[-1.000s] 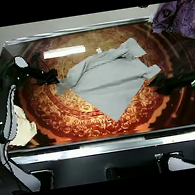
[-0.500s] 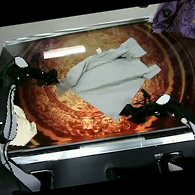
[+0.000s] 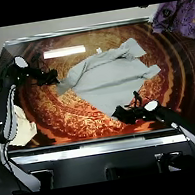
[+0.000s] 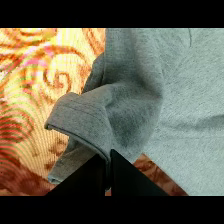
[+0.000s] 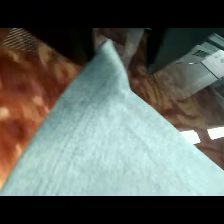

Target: Fold the clothes and pants, and hang the long-sleeved shirts on hangers.

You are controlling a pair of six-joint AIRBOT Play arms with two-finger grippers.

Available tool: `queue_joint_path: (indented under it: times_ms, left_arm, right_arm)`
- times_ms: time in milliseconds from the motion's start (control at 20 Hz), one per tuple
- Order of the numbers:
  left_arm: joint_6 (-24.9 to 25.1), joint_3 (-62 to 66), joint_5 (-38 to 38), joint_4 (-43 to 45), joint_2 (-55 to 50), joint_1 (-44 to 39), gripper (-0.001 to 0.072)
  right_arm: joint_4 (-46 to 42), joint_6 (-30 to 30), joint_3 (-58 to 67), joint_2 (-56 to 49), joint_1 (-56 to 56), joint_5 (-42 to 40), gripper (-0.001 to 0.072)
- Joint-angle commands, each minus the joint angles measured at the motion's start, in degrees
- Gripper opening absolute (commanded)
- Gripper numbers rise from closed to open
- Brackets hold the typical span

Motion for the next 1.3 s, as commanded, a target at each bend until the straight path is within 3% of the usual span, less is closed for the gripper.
queue_joint_path:
  times_ms: [0,50,100,150,350,600,800,1000,1250]
  left_arm:
    - [0.1,0.0,0.1,0.0,0.0,0.1,0.0017]
    - [0.0,0.0,0.1,0.0,0.0,0.2,0.0017]
    - [0.0,0.1,0.0,0.0,0.0,0.2,0.0016]
    - [0.0,0.4,-0.1,0.0,0.2,0.2,0.0016]
    - [0.0,3.3,2.8,0.0,3.9,0.6,0.0015]
    - [1.0,4.3,16.3,-1.2,21.9,1.9,0.0015]
    - [1.9,4.2,24.2,1.0,41.8,3.0,0.0015]
    - [1.7,4.1,25.7,7.1,58.8,3.0,0.0015]
    - [-2.6,2.8,25.5,13.7,68.5,3.0,0.0015]
  right_arm:
    - [3.0,-0.9,0.3,-1.3,2.8,-4.9,0.0229]
    - [3.1,-1.9,1.1,-1.3,2.0,-5.4,0.0102]
    - [2.8,-3.1,2.5,-1.3,0.8,-4.6,0.0044]
    - [2.5,-4.4,4.4,-1.2,-0.9,-2.7,0.0035]
    - [-3.9,-4.8,17.7,1.8,-10.5,6.6,0.0033]
    - [-8.3,-4.3,42.3,9.4,-17.3,22.5,0.0033]
    - [-25.3,3.6,64.2,19.2,-17.3,28.1,0.0033]
    - [-39.0,10.4,76.9,29.7,-17.3,29.4,0.0034]
    - [-41.6,17.6,77.5,35.5,-17.3,31.5,0.0034]
